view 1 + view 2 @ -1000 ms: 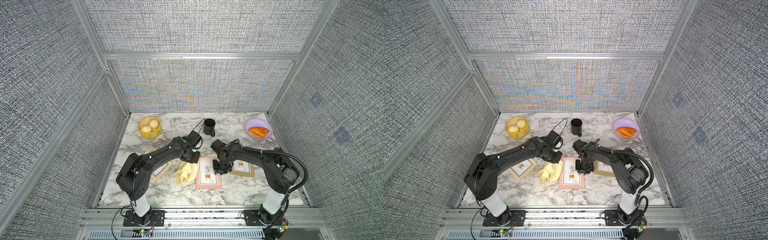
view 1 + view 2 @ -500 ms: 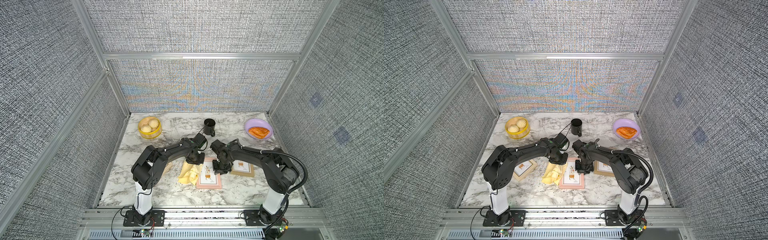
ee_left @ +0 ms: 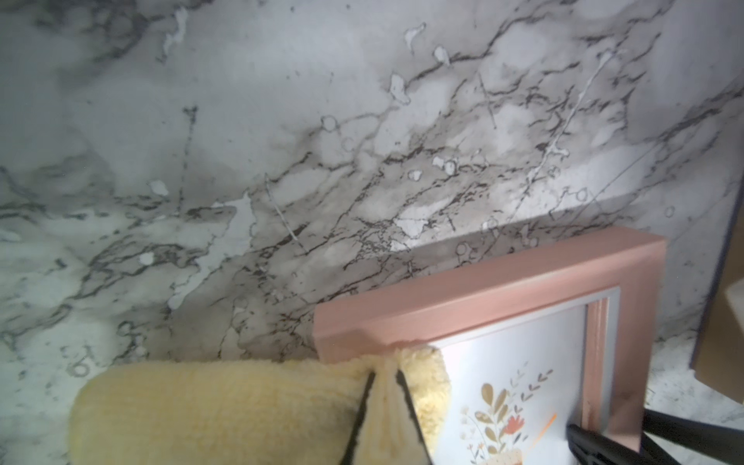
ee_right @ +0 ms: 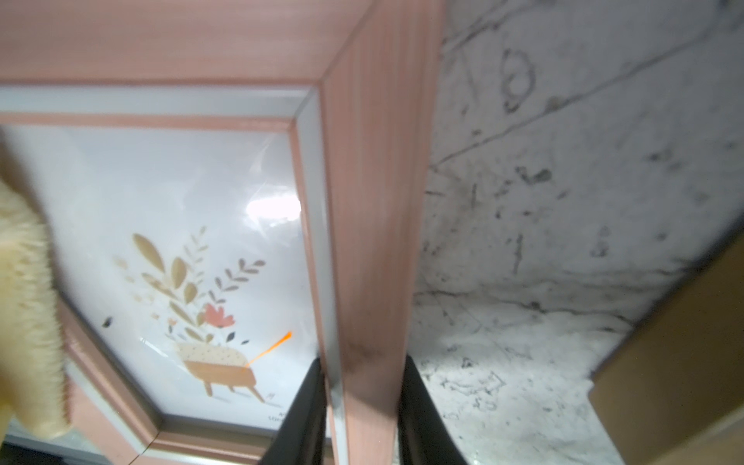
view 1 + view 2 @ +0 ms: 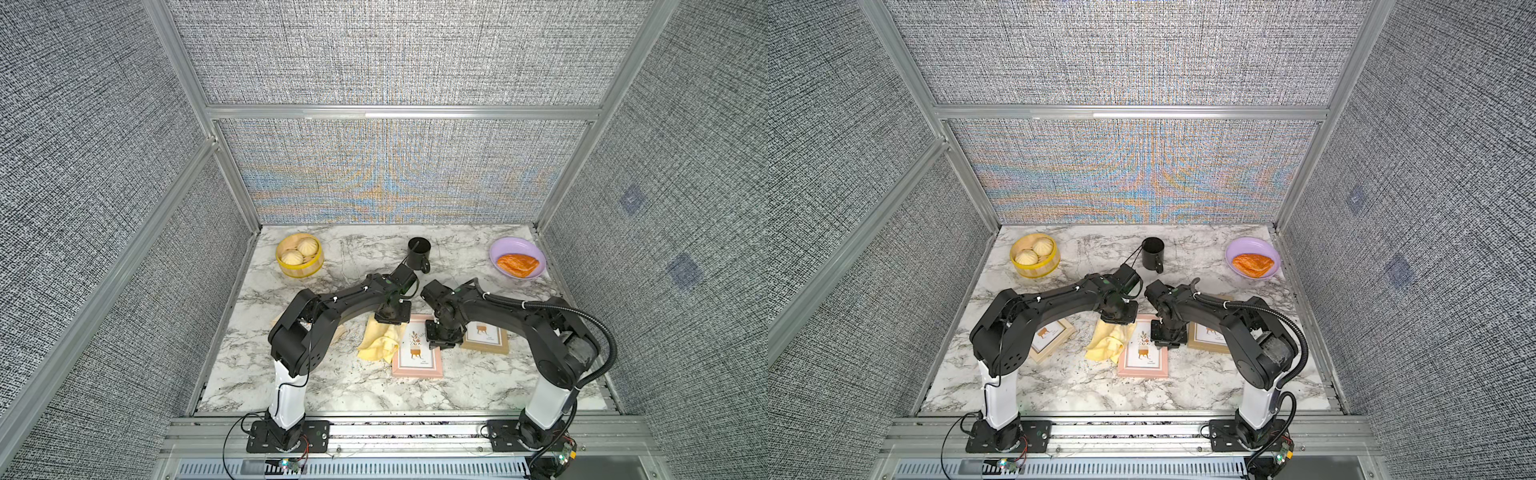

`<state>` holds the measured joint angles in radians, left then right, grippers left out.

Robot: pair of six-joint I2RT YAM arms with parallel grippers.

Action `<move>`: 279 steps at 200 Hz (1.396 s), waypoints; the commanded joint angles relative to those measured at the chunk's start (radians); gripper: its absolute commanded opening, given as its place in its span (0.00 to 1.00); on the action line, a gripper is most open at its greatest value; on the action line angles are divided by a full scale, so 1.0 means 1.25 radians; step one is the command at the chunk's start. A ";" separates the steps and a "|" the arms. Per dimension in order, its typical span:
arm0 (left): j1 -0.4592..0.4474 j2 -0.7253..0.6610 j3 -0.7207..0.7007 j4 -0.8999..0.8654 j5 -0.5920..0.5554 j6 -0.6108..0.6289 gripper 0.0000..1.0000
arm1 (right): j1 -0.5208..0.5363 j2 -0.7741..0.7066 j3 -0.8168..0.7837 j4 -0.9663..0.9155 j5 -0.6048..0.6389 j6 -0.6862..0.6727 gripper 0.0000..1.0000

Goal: Wipe the picture frame with a cloth
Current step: Wipe the dirt from the picture frame.

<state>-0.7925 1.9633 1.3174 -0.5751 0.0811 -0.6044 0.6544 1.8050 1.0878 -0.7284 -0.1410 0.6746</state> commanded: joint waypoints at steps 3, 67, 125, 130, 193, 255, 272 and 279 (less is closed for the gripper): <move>-0.022 -0.037 -0.090 -0.020 0.112 -0.044 0.00 | 0.002 0.017 -0.026 -0.010 0.097 0.015 0.12; -0.058 -0.144 -0.216 -0.032 0.181 -0.107 0.00 | 0.015 0.037 -0.027 0.010 0.087 0.027 0.12; -0.019 -0.058 -0.068 -0.055 0.007 -0.113 0.00 | 0.019 0.046 -0.014 0.008 0.086 0.027 0.12; -0.013 -0.049 -0.050 -0.056 -0.001 -0.109 0.00 | 0.020 0.046 -0.013 0.006 0.087 0.026 0.12; 0.042 0.049 0.099 -0.051 -0.032 -0.070 0.00 | 0.025 0.046 -0.017 0.005 0.092 0.032 0.12; 0.003 -0.073 -0.141 -0.028 0.068 -0.105 0.00 | 0.025 0.042 -0.025 0.011 0.092 0.044 0.12; -0.016 -0.115 -0.207 -0.042 0.096 -0.116 0.00 | 0.026 0.046 -0.027 0.013 0.090 0.046 0.12; -0.026 -0.128 -0.230 -0.053 0.101 -0.119 0.00 | 0.027 0.050 -0.025 0.015 0.089 0.047 0.12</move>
<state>-0.7975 1.8290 1.1213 -0.4450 0.1394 -0.7319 0.6849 1.8179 1.0885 -0.7277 -0.1028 0.7025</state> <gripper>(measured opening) 0.056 0.266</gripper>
